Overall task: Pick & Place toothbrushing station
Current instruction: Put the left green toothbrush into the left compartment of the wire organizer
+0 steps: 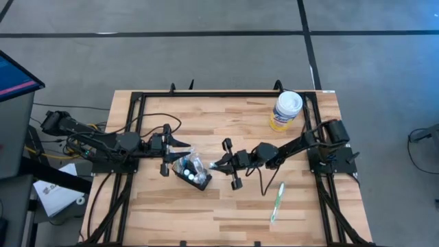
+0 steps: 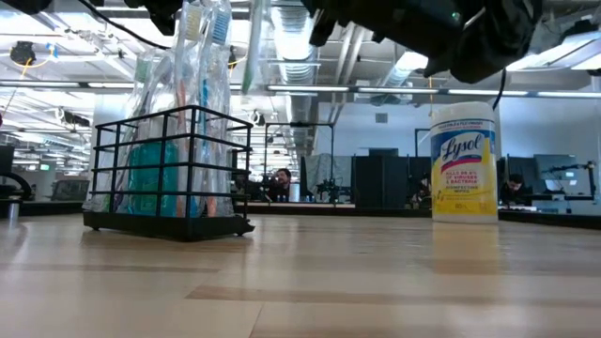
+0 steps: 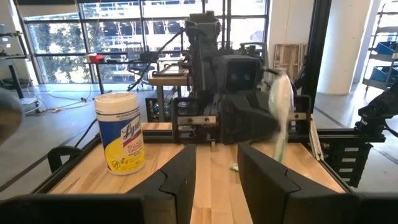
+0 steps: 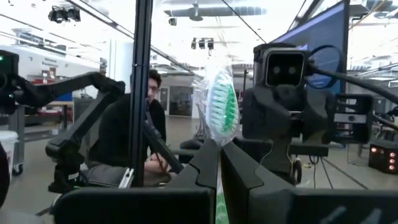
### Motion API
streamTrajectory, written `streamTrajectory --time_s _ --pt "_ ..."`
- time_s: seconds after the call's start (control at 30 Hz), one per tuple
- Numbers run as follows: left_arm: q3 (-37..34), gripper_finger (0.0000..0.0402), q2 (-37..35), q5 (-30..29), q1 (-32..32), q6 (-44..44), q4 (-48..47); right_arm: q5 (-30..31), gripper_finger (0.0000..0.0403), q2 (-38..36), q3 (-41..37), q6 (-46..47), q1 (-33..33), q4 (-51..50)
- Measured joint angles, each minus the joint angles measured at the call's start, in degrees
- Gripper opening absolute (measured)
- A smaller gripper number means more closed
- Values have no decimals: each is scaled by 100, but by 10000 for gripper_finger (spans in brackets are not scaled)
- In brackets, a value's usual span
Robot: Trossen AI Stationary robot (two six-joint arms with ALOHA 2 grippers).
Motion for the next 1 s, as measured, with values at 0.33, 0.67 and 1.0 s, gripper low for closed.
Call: streamTrajectory --time_s 0.33,0.67,1.0 --pt "0 112 0 0 0 0 0 -22 0 197 203 -2 -7 -90" --pt "0 112 0 0 0 0 0 -85 0 210 192 -26 -4 -177" --pt "0 112 0 0 0 0 2 -157 0 210 192 -81 27 -173"
